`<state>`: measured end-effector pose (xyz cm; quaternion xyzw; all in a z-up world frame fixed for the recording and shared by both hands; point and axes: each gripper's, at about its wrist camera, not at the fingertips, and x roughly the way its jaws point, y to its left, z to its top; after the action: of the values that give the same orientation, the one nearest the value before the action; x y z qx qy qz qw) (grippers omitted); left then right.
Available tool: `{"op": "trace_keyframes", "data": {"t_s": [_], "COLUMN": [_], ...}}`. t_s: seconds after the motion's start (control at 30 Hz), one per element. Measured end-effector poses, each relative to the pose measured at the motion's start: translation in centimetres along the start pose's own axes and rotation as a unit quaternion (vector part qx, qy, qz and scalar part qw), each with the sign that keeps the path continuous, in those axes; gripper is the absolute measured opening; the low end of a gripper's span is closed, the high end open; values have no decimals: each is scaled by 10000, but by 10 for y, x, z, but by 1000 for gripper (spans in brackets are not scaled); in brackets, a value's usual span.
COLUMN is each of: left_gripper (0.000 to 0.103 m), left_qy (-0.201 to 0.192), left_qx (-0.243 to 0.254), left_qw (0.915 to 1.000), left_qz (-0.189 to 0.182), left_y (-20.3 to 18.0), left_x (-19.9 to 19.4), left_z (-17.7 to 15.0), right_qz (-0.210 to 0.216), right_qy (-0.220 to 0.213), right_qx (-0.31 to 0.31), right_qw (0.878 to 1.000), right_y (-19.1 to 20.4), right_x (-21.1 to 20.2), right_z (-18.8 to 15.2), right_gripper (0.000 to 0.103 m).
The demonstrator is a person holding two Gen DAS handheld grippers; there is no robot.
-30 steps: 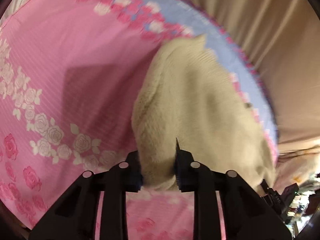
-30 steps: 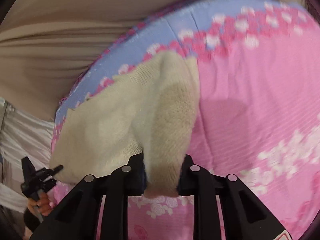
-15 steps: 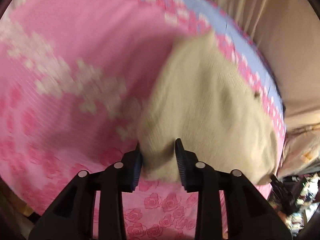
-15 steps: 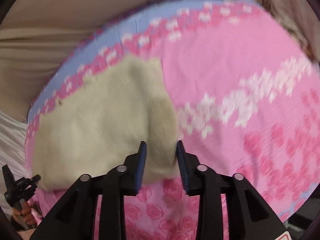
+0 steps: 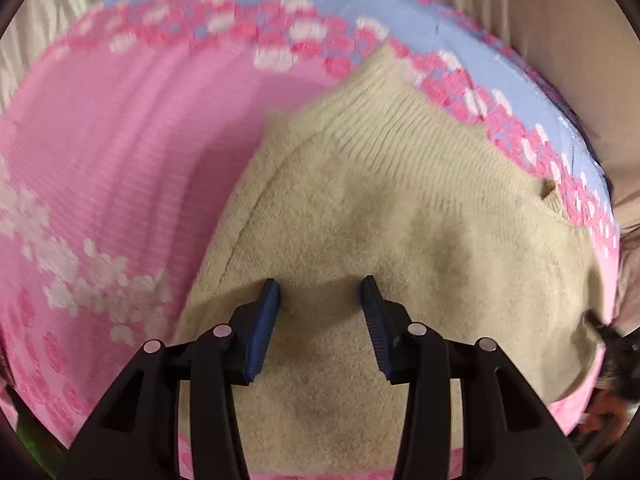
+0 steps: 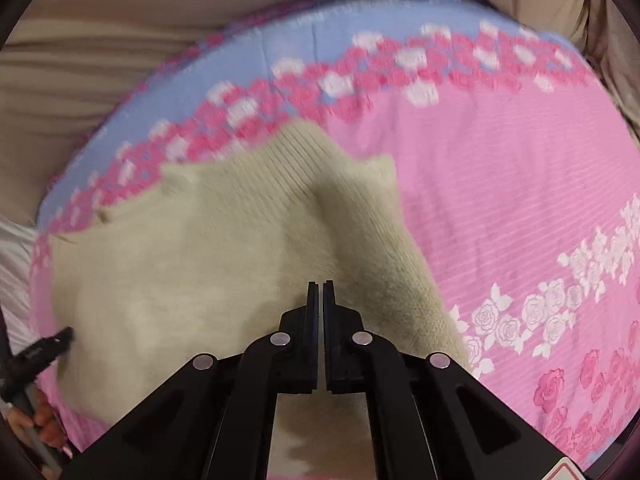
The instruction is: Fold small clothes
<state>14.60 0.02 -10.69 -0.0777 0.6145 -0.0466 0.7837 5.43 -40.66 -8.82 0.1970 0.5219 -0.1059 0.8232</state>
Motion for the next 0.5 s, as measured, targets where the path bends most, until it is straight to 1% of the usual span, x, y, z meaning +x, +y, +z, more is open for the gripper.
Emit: {"op": "trace_keyframes", "data": {"t_s": [0.03,0.07,0.1,0.13,0.17,0.2,0.23,0.27,0.3,0.33,0.4,0.47,0.5], "left_gripper": [45,47,48,48,48,48,50,53,62,70,71,71,71], "left_qy": [-15,-8,-6,7,18,7,-40,-111,-203,-257,-316,-232,-178], "left_qx": [55,79,50,11,-41,-113,-215,-355,-565,-731,-1106,-1271,-1296], "left_qw": [10000,10000,10000,10000,10000,9999,9997,9992,9976,9959,9916,9885,9879], "left_qz": [29,43,26,30,41,17,-53,-157,-338,-461,-600,-783,-832], "left_y": [-3,-6,-7,-6,-1,4,13,25,43,55,90,123,131], "left_x": [-2,-3,-4,-4,-8,-12,-17,-27,-37,-42,-52,-53,-52], "left_z": [0,0,-1,-1,-3,-4,-8,-11,-17,-21,-34,-48,-52], "right_qz": [24,-29,-170,-438,-432,-403,-313,-247,-162,-173,-389,-519,-473], "right_qy": [-112,-45,177,501,487,351,190,63,-90,-139,-263,-365,-378], "right_qx": [-74,-207,-327,-388,-343,-306,-286,-285,-339,-395,-486,-342,-147], "right_qw": [9999,9998,9992,9970,9973,9981,9989,9993,9993,9990,9977,9974,9981], "right_y": [4,8,9,6,6,8,12,14,17,18,15,1,-9], "right_x": [-7,-5,7,25,26,19,5,-4,-16,-22,-32,-41,-44], "right_z": [-1,-3,-6,-11,-14,-17,-19,-21,-25,-26,-34,-42,-45], "right_gripper": [2,3,3,1,0,2,5,6,12,21,33,36,36]}}
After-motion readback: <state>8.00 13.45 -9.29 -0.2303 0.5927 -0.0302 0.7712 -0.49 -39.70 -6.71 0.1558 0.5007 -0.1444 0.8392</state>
